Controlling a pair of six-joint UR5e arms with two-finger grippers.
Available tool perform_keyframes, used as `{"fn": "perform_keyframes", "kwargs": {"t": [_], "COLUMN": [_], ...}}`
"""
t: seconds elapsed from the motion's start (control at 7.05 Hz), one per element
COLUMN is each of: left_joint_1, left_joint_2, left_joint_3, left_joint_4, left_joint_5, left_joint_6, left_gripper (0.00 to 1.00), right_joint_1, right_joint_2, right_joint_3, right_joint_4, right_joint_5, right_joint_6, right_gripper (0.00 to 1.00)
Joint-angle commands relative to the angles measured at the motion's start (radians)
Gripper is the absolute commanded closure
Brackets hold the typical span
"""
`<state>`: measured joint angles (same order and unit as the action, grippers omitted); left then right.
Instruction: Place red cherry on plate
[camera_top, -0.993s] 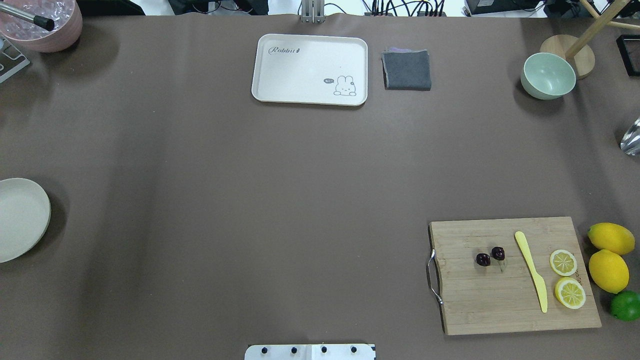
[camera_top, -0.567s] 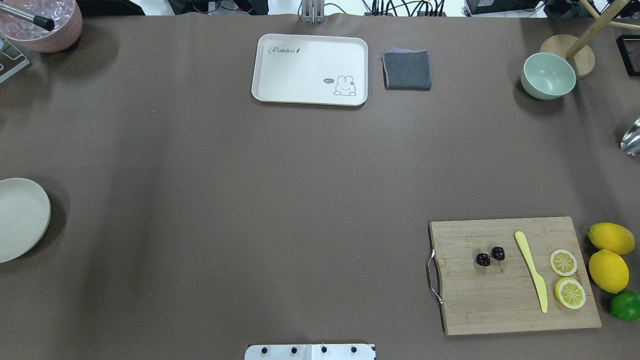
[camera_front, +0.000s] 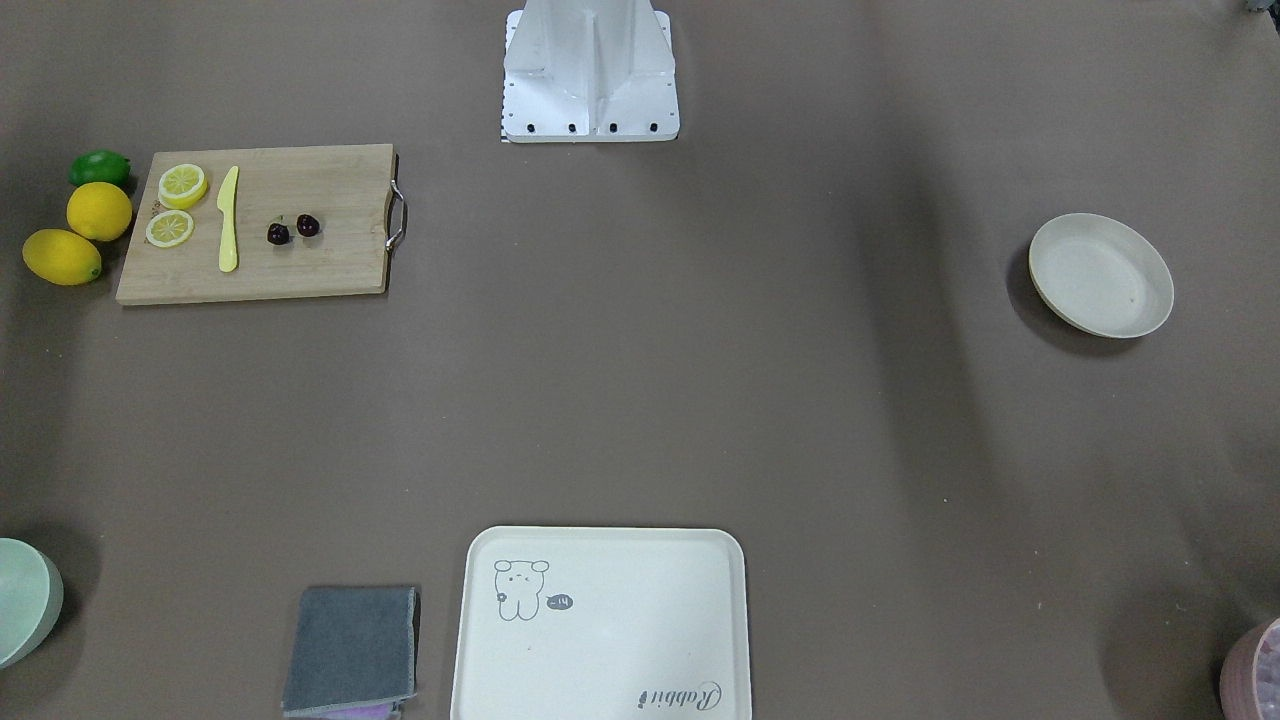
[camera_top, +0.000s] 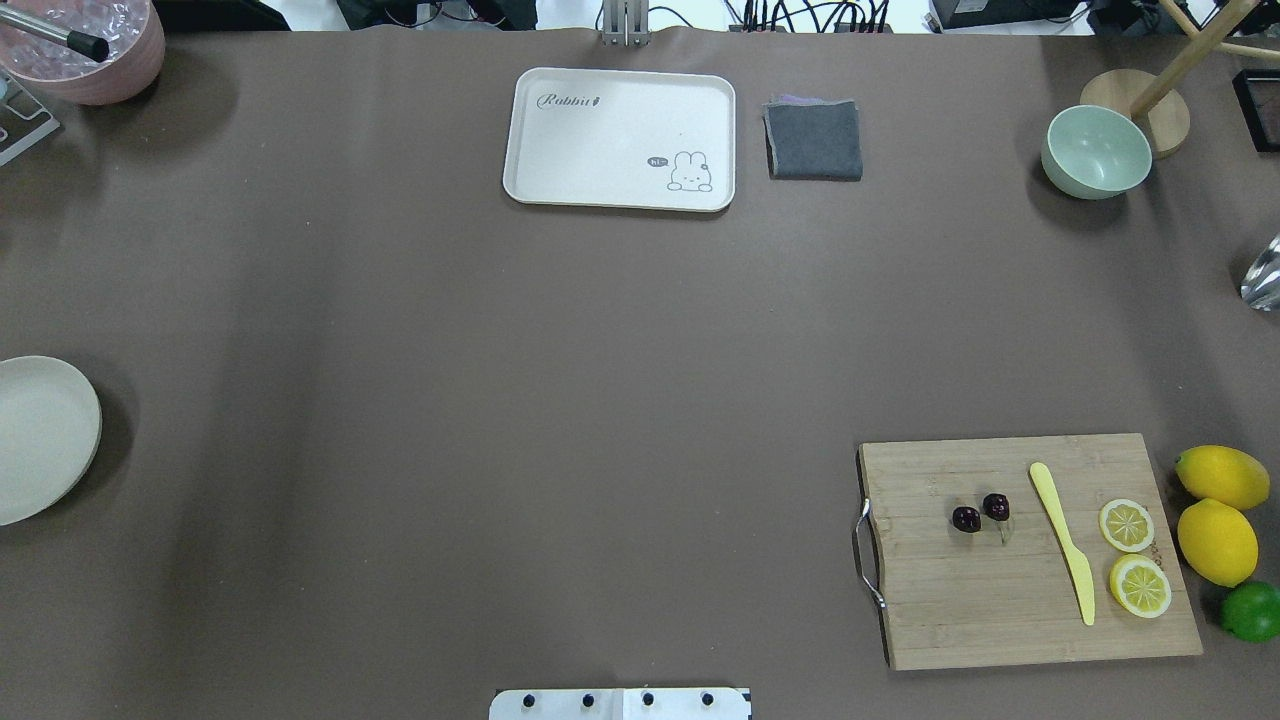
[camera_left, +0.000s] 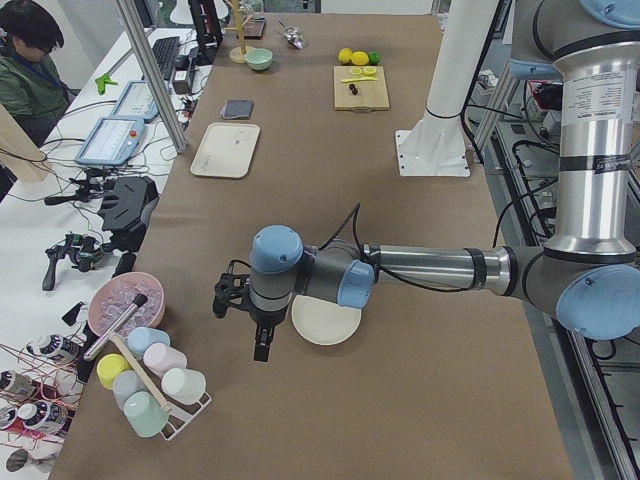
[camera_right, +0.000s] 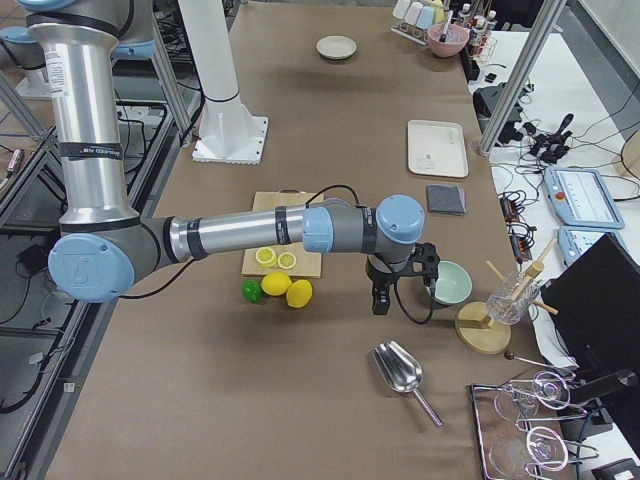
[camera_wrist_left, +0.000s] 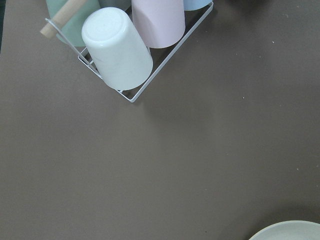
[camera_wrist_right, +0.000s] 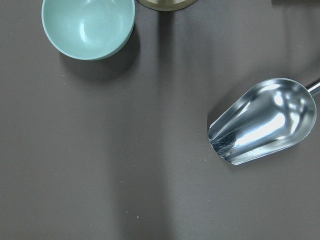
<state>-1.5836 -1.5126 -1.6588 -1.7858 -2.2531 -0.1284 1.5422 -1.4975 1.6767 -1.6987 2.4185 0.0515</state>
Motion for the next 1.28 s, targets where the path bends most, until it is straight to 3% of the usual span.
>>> {"fn": "perform_keyframes", "kwargs": {"t": [0.0, 1.13], "left_joint_1": [0.02, 0.04], "left_joint_2": [-0.001, -0.008], "left_joint_3": [-0.001, -0.001], "left_joint_4": [0.002, -0.001], "left_joint_5": [0.004, -0.014], "left_joint_6": [0.001, -0.004], "left_gripper": [0.02, 0.02], "right_joint_1": [-0.001, -0.002], "right_joint_2": [0.002, 0.008], "right_joint_3": [0.012, 0.021], "right_joint_4": [0.001, 0.001], "right_joint_5": [0.001, -0.001], "right_joint_6": [0.001, 0.024], "right_gripper": [0.0, 0.0]}}
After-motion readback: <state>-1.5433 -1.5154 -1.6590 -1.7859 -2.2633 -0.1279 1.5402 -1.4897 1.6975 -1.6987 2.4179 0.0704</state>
